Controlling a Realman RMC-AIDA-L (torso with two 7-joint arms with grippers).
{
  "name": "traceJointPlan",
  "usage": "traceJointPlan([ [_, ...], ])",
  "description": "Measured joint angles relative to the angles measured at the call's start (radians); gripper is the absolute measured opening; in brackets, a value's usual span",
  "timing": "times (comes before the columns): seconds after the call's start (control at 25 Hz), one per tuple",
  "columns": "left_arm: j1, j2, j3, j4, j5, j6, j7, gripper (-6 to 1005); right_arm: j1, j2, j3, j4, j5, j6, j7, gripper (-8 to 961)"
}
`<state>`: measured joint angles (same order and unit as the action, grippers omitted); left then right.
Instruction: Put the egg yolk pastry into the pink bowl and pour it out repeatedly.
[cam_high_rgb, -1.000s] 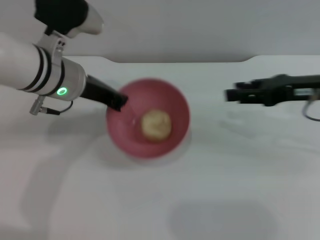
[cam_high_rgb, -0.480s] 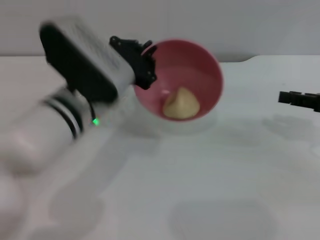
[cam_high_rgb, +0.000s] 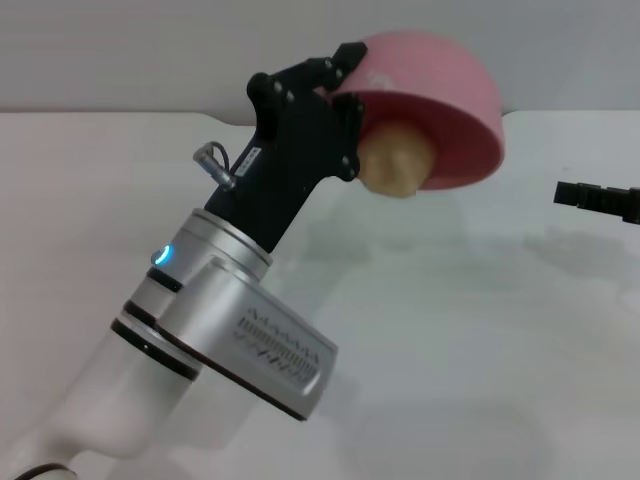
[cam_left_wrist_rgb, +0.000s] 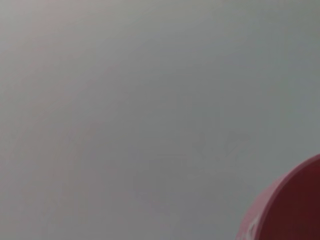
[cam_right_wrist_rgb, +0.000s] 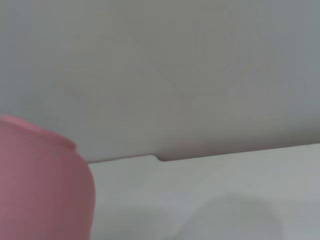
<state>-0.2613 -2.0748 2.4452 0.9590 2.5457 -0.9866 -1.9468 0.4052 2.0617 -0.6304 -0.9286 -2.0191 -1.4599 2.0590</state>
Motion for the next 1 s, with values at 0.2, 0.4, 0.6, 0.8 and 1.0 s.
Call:
traceJointPlan([
  [0.2, -0.005, 0.003, 0.021, -0.012, 0.011, 0.014, 0.043, -2, 0.005, 0.0, 0.001, 0.002, 0.002, 0.015, 0.0, 463],
  [0.4, -0.014, 0.004, 0.048, -0.025, 0.012, -0.003, 0.118, -2, 0.013, 0.0, 0.001, 0.004, 0.002, 0.02, -0.001, 462],
  [0.6, -0.027, 0.0, 0.051, -0.045, -0.016, -0.003, 0.076, -1, 0.023, 0.001, -0.004, 0.008, 0.002, 0.02, -0.002, 462],
  [0.8, -0.037, 0.003, -0.001, 0.022, -0.268, 0.039, 0.009, -2, 0.037, 0.002, -0.011, 0.022, 0.002, 0.004, -0.026, 462],
  [1.0, 0.02, 0.012, -0.25, 0.203, -0.422, 0.372, 0.012, -1, 0.043, 0.003, -0.04, 0.036, 0.002, -0.006, -0.042, 462],
])
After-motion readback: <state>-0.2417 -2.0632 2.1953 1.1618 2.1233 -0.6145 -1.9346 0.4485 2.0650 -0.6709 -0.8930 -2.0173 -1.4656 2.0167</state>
